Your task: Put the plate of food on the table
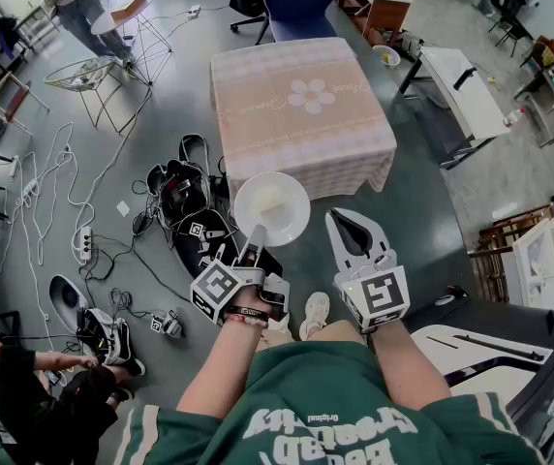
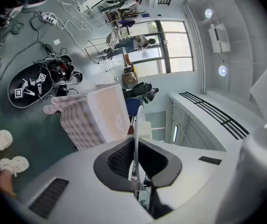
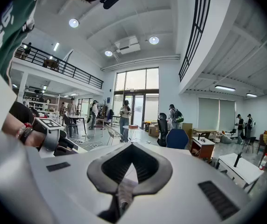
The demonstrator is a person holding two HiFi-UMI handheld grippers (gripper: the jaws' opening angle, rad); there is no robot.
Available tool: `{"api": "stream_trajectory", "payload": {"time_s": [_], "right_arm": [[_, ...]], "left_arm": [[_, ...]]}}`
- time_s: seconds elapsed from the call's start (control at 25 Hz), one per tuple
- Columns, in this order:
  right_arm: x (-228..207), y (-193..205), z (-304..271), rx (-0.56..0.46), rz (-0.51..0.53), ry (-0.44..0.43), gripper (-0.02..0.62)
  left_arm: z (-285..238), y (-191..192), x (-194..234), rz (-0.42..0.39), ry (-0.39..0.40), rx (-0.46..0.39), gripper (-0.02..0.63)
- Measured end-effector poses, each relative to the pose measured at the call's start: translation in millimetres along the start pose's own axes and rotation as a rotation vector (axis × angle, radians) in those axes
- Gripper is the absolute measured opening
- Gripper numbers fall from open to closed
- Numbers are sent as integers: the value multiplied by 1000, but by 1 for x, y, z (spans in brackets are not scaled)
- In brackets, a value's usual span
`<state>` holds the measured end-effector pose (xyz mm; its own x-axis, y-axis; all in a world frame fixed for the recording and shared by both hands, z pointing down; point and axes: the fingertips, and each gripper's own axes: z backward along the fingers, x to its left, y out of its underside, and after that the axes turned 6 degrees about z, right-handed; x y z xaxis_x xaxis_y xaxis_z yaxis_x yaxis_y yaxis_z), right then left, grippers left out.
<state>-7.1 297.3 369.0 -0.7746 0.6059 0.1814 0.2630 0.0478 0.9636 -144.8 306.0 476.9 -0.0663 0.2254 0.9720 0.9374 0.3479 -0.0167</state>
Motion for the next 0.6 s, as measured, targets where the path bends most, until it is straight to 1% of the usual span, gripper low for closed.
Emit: {"api": "stream_trajectory", "payload": {"time_s": [0.2, 0.36, 0.6], "right_arm": [[1, 1, 4, 6, -8, -1, 15], [-8, 3, 8, -14, -60, 10, 15], [-18, 0, 15, -31, -55, 12, 15]], "left_arm": [[2, 3, -1, -4, 0, 0, 25], [-1, 8, -3, -11, 4, -2, 26], [-6, 17, -7, -7, 6, -2, 26]]}}
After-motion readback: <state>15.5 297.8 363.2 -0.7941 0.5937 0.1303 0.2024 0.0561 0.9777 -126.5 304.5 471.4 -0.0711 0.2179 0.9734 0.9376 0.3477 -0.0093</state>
